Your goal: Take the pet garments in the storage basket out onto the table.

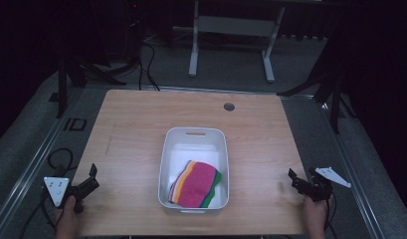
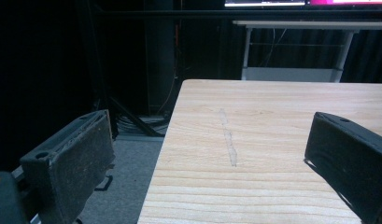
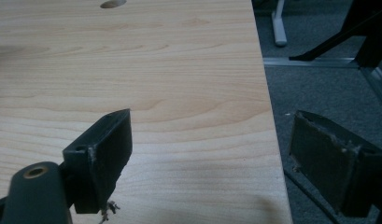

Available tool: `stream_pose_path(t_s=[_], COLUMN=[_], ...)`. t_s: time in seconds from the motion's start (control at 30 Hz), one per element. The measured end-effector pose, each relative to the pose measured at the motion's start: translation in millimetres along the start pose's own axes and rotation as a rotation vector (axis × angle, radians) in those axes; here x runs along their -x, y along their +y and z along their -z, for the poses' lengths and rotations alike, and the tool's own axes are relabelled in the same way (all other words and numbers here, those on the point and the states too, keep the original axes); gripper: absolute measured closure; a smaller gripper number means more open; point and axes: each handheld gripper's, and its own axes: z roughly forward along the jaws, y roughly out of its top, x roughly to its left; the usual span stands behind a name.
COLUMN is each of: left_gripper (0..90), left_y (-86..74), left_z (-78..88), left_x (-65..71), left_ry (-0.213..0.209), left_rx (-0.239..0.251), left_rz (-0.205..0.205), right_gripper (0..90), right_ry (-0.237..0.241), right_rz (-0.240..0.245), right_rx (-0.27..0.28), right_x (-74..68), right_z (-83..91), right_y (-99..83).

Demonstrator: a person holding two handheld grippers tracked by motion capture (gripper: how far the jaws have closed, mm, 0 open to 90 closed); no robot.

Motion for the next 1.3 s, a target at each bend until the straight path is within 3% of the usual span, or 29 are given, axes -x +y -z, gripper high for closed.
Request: stream_pose_path(t_s=[0.13, 0.17, 0.2, 0.3, 0.37, 0.4, 0.5, 0.6, 0.63, 0.7, 0.8, 0.9, 1.03, 1.1, 1.17, 1.3], left_gripper=[1.8, 1.8, 1.8, 1.8, 1.8, 1.8, 1.8, 1.8, 1.8, 1.8, 1.8, 1.8, 1.8, 1.8, 1.8, 1.8], left_y=[0.0, -0.1, 0.0, 0.0, 0.0, -0.1, 0.0, 0.0, 0.1, 0.0, 0.0, 0.0, 0.0, 0.1, 0.1, 0.0], left_z=[0.1, 0.1, 0.1, 0.1, 0.2, 0.2, 0.2, 0.0, 0.0, 0.0, 0.1, 0.0, 0.0, -0.1, -0.1, 0.0], left_x=[-0.1, 0.1, 0.0, -0.6, -0.6, -0.5, -0.7, -0.8, -0.9, -0.8, -0.8, -0.9, -1.0, -1.1, -1.2, -1.2], left_ry=[-0.001, -0.001, -0.003, -0.007, -0.011, -0.012, -0.015, -0.019, -0.019, -0.02, -0.021, -0.023, -0.024, -0.027, -0.028, -0.027], left_rx=[0.002, 0.004, 0.004, 0.004, 0.005, 0.005, 0.005, 0.003, 0.002, 0.002, 0.003, 0.002, 0.001, 0.0, 0.0, 0.001], left_rz=[0.0, -0.001, -0.002, 0.003, 0.002, 0.002, 0.002, 0.001, 0.0, -0.001, -0.001, 0.0, 0.0, 0.0, 0.0, 0.001], right_gripper=[13.4, 13.4, 13.3, 13.4, 13.6, 13.6, 13.6, 13.8, 13.8, 13.8, 13.8, 13.9, 14.5, 14.6, 14.5, 14.5], right_ry=[0.026, 0.046, 0.115, 0.185, 0.241, 0.297, 0.385, 0.512, 0.555, 0.586, 0.627, 0.648, 0.685, 0.693, 0.72, 0.779], right_rz=[-0.011, -0.013, -0.009, 0.056, 0.098, 0.124, 0.201, 0.308, 0.374, 0.426, 0.529, 0.601, 0.716, 0.73, 0.772, 0.781], right_rx=[-0.016, -0.027, -0.063, -0.139, -0.152, -0.177, -0.245, -0.327, -0.368, -0.401, -0.506, -0.582, -0.631, -0.648, -0.717, -0.69], right_x=[2.2, 3.4, 6.4, 9.2, 10.1, 11.5, 13.3, 11.3, 8.4, 5.8, -2.2, -12.1, -28.9, -32.1, -45.1, -54.8], right_z=[-1.5, -2.4, -5.2, -10.2, -11.3, -12.9, -15.5, -16.1, -15.4, -15.2, -16.5, -17.6, -16.2, -16.1, -16.6, -15.9], right_y=[0.7, 1.4, 3.5, 5.7, 7.6, 9.5, 12.8, 17.5, 20.4, 23.6, 30.1, 35.0, 39.8, 40.2, 42.0, 45.5])
